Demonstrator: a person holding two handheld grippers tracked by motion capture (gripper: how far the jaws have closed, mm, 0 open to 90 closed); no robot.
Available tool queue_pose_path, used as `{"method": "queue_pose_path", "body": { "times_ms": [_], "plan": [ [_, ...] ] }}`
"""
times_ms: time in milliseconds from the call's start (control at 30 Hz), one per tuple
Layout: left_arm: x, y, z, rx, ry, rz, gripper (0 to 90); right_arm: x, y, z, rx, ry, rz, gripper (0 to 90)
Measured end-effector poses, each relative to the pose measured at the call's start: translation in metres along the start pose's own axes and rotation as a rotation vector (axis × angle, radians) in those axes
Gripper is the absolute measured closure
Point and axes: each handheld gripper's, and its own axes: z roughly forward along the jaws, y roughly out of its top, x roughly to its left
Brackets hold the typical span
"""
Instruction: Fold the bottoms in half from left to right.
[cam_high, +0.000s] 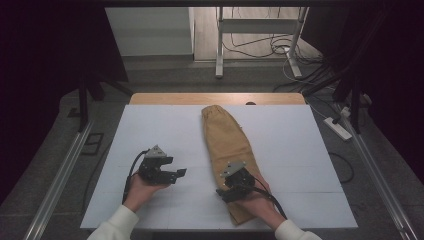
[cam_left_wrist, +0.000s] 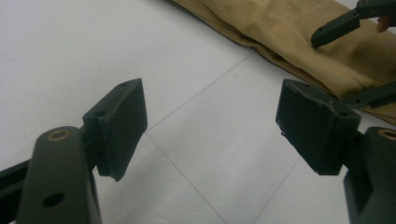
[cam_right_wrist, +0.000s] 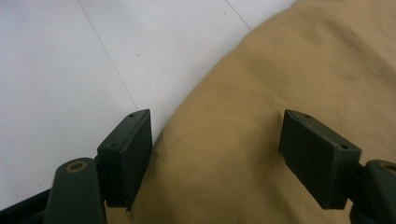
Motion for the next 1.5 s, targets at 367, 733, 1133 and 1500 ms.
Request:
{"method": "queue_pose_path", "body": {
  "times_ms": [367,733,1133,1500],
  "plan": [
    [0.000,0.000,0.000,-0.001,0.004,0.001,23.9,-0.004,-0.002,-0.002,0.017,-0.009,0.052,31.8],
    [-0.002,0.000,0.001,0.000,0.005,0.004,23.8,-0.011,-0.003,-0.007,0.036,0.013,0.071,55.5],
    [-0.001,0.000,0.001,0.000,0.008,0.003,23.7,-0.017,-0.005,-0.011,0.052,-0.002,0.062,82.1],
    [0.001,0.000,0.000,-0.006,0.013,-0.003,23.4,-0.021,-0.006,-0.015,0.025,0.039,0.085,83.7]
  ]
}}
